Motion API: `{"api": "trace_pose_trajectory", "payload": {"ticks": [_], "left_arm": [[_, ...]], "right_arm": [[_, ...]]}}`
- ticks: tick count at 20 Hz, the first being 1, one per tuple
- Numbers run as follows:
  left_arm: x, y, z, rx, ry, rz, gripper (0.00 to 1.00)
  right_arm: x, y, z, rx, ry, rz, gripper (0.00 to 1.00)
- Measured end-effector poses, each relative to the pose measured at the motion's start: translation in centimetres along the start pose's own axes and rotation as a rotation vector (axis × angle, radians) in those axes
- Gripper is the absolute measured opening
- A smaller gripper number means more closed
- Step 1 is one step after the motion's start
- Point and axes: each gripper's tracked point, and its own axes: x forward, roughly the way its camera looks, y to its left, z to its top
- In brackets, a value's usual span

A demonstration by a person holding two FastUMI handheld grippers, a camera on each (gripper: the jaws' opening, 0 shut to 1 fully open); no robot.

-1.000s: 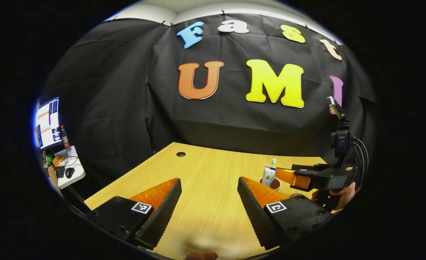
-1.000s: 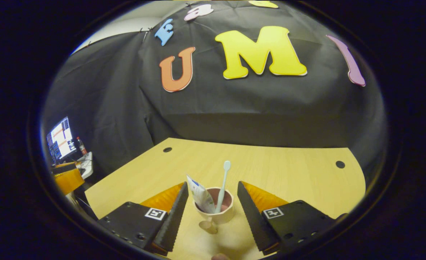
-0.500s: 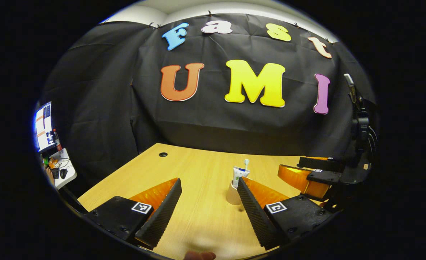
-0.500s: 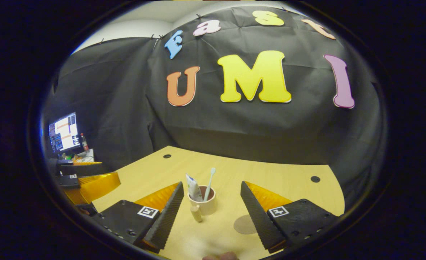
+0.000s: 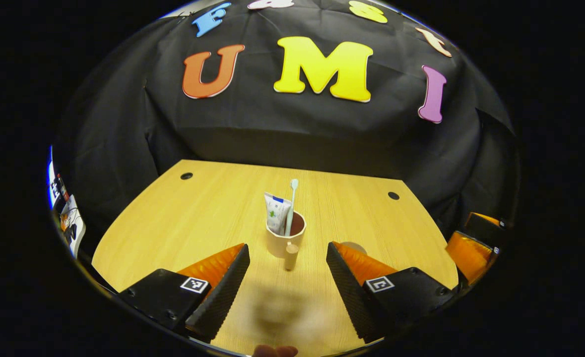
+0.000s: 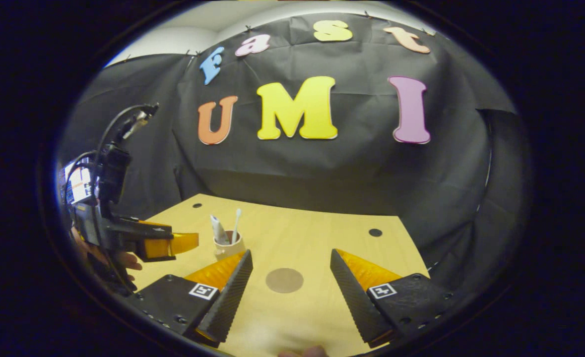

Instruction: Put the toothbrush and toothpaste on the desktop into the cup, then pick up the cup and place it on the coaster on the desktop.

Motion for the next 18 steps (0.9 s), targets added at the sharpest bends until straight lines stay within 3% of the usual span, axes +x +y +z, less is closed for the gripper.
{"api": "trace_pose_trajectory", "payload": {"ticks": [6,9,14,16,18], "left_arm": [[6.9,0.8,-3.5,-0.012,0.226,0.049,1.0],[9.7,1.1,-5.8,-0.021,0.342,0.07,0.99],[11.3,0.5,-7.2,0.007,0.439,0.067,0.99],[11.6,0.3,-7.5,0.005,0.466,0.065,0.95],[11.6,0.2,-7.2,0.022,0.479,0.07,0.85]], "right_arm": [[-1.7,-5.7,-0.7,0.064,0.02,-0.116,0.94],[-1.7,-7.3,-0.8,0.081,0.029,-0.147,0.94],[-1.4,-8.5,-1.1,0.097,0.045,-0.169,0.94],[-0.9,-8.5,-1.0,0.109,0.05,-0.173,0.94],[-0.6,-8.5,-0.9,0.113,0.052,-0.173,0.94]]}}
